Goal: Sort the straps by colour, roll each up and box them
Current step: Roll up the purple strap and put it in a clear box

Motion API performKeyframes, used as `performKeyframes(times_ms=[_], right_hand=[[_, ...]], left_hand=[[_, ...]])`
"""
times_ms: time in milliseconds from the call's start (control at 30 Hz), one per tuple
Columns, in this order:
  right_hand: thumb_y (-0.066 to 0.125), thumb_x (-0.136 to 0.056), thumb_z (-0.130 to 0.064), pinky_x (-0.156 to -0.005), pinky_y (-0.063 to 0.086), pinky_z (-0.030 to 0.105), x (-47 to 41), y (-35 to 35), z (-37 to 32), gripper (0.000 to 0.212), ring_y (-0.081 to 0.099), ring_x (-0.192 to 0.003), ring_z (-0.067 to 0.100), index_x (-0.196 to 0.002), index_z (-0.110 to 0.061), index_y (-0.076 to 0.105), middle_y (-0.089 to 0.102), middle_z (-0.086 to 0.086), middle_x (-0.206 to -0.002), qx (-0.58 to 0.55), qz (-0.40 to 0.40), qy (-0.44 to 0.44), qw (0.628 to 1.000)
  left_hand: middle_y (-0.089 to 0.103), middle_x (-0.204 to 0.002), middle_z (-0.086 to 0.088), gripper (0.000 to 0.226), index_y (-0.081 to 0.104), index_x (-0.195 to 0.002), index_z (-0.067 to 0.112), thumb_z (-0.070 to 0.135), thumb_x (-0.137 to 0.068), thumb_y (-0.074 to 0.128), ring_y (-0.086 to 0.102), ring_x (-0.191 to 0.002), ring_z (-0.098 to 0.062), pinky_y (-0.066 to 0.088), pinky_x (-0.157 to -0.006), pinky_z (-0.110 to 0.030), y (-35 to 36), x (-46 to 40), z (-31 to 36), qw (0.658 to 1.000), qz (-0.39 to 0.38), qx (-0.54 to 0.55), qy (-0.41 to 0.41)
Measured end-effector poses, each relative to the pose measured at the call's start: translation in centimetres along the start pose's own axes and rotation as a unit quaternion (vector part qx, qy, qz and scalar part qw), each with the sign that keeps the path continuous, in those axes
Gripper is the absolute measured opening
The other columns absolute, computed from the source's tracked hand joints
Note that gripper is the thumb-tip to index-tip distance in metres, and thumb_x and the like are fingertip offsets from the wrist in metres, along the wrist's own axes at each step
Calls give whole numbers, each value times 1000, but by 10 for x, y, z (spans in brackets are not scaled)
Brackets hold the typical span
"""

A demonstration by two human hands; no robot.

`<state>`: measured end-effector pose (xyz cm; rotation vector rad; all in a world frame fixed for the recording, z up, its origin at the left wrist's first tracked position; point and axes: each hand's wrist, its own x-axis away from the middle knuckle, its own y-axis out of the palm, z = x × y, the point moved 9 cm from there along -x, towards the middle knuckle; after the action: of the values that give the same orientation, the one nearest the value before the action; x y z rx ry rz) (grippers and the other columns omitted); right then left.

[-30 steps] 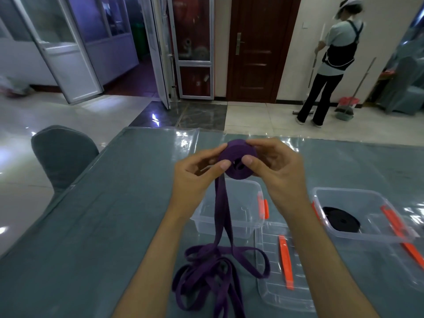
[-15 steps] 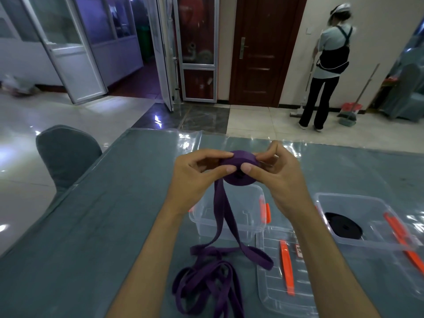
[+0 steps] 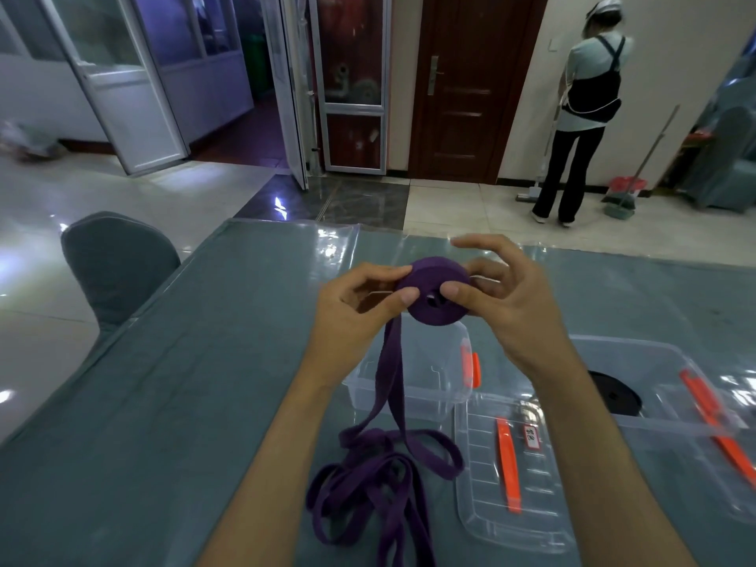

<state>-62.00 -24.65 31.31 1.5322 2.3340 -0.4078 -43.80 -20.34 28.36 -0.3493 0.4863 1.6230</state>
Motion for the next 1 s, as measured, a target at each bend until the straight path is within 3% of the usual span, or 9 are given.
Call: performKeyframes(times_ms=[133,267,400,500,633,733,800,900,1000], right_hand=[[85,-81,-21,-88,65,43,9,2,10,39,75,-108,28,-119,-27,74,78,5,-112,-45,43,-8,998],[90,-75,-26,-87,64,50,11,7,26,33,77,-97,35,-94,-18,64,79,16,-104,-34,16,44,998],[86,-81,-36,-75,66,35,9,10,7,38,79,-94,27,-116,-34,74,80,6,-102,-34,23,-6,999],[79,-88,-24,-85,64,31,6,14,-3,39,76,-109,24,-125,-35,73,79,1,-116,-47,33,-48,997],[82,-85,-30,-100,59,37,2,16,-1,37,72,-119,23,-120,-37,74,77,0,-124,-50,21,-29,998],[89,-76,-41,-86,64,37,0,16,-2,34,76,-106,28,-105,-36,72,79,7,-113,-55,6,-2,998],[88,-80,-37,-80,65,35,-1,15,-8,34,77,-102,28,-109,-35,71,79,5,-109,-45,23,-25,998],[81,-87,-22,-83,65,36,1,12,-10,34,75,-109,25,-119,-30,72,77,2,-115,-52,62,-60,995],[83,-84,-17,-85,65,40,2,13,-1,28,76,-104,29,-104,-19,64,78,8,-111,-59,54,-20,997]], left_hand=[[74,-118,0,38,76,-125,28,10,-92,81,74,-111,-21,58,-96,-25,-2,-4,-2,999,-46,-22,-7],[79,-112,-2,29,80,-109,28,14,-84,87,76,-106,-23,60,-91,-28,-10,0,1,1000,-5,-28,8],[77,-118,0,32,79,-113,31,13,-87,83,74,-112,-21,59,-93,-28,-7,2,0,999,-27,14,-11],[74,-118,-1,40,78,-123,25,6,-88,82,72,-111,-21,58,-94,-28,-8,-5,6,999,-50,16,-7],[79,-107,-3,34,80,-112,27,14,-82,89,77,-99,-21,61,-86,-25,-18,-8,21,999,15,-24,35],[81,-106,-2,27,80,-104,30,20,-81,90,79,-100,-23,62,-86,-27,-17,-4,21,998,37,-9,42],[80,-109,-2,26,80,-107,29,19,-84,87,78,-104,-22,61,-89,-26,-14,-4,18,999,31,3,32],[78,-116,-3,36,77,-122,25,10,-89,82,76,-109,-20,59,-93,-25,-10,-9,16,1000,-5,-7,12],[79,-110,-1,34,78,-118,20,6,-87,83,77,-103,-19,60,-90,-24,-12,-13,23,999,-11,-24,32]])
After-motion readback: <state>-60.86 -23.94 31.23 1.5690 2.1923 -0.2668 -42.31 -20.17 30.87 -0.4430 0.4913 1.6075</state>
